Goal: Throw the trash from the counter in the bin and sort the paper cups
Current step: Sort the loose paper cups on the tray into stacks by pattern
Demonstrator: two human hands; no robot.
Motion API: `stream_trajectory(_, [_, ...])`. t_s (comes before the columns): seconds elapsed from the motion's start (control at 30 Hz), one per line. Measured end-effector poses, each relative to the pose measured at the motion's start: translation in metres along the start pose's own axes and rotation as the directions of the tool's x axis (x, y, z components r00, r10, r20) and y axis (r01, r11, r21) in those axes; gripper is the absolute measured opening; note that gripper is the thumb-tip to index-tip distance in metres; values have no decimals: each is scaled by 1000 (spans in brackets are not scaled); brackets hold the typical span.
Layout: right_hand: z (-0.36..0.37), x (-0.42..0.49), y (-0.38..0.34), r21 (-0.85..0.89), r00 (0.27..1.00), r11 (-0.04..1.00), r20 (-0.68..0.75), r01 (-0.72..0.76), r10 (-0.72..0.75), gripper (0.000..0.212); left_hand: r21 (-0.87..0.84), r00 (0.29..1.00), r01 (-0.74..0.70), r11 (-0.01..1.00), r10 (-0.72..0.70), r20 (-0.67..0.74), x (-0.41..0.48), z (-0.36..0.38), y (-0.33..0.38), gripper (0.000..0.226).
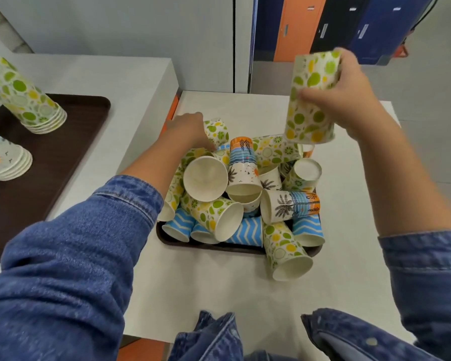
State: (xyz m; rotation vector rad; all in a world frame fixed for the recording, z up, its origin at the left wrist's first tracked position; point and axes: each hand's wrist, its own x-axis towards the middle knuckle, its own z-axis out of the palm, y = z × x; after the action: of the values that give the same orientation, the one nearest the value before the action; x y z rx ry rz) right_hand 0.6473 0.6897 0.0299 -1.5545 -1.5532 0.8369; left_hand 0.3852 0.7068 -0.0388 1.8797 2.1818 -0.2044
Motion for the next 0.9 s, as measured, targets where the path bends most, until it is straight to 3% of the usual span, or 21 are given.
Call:
stream_trajectory(0.1, [-3,-14,33,31,999,999,-23,-40,40,76,26,1000,0,1000,0,-3,0,1,1,82])
stream_trajectory(0.43, [-7,-52,107,66,967,994,-244,92,-73,83,36,998,28,999,-26,-50,-8,-9,-3,75])
stream_trajectory(0.67, [5,-56,118,86,971,986,-205,146,-126,85,-17,974,43,999,-46,-220,-16,-30,2,78])
stream_trajectory(0.9, [12,-59,132,96,976,983,-168,157,-140,86,-259,949,-6,966,-77,-305,-26,-38,5,81])
